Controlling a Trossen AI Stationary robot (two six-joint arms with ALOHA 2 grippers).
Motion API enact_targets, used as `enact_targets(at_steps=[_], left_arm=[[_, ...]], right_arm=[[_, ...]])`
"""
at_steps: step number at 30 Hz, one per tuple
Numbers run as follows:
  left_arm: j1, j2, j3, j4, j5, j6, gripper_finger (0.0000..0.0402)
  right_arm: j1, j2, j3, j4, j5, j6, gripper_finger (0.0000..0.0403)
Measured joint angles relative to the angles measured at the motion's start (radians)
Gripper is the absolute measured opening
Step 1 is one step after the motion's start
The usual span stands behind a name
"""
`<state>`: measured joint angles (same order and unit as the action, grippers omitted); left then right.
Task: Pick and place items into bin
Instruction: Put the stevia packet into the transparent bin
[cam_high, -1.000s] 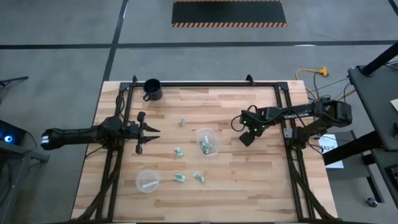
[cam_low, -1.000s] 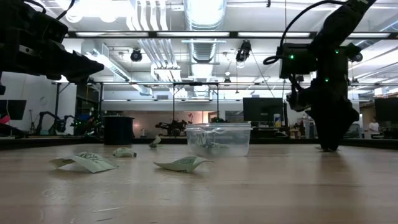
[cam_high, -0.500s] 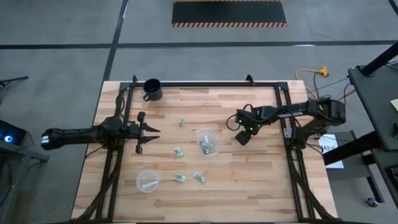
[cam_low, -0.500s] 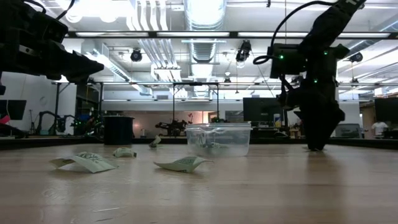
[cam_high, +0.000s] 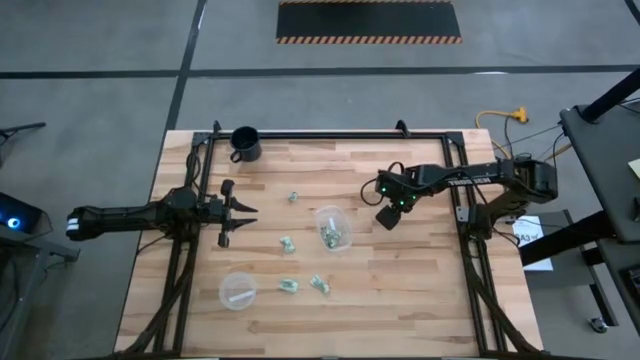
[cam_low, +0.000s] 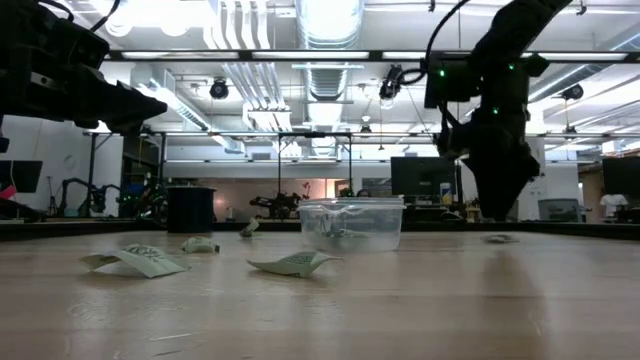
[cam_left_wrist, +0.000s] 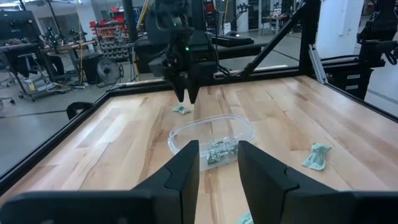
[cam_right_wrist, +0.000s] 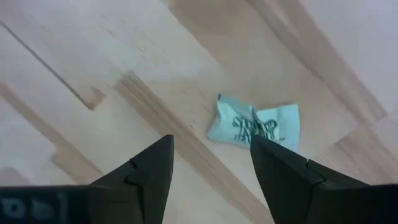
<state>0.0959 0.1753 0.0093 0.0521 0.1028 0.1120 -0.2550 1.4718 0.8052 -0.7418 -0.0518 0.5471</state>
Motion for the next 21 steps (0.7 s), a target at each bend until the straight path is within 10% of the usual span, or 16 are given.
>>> enact_targets(at_steps=[21], left_arm=[[0.000, 0.000, 0.000, 0.000, 0.000, 0.000, 0.0094]], right_arm=[[-0.012, 0.179, 0.007, -0.007, 0.059, -0.019, 0.0203]])
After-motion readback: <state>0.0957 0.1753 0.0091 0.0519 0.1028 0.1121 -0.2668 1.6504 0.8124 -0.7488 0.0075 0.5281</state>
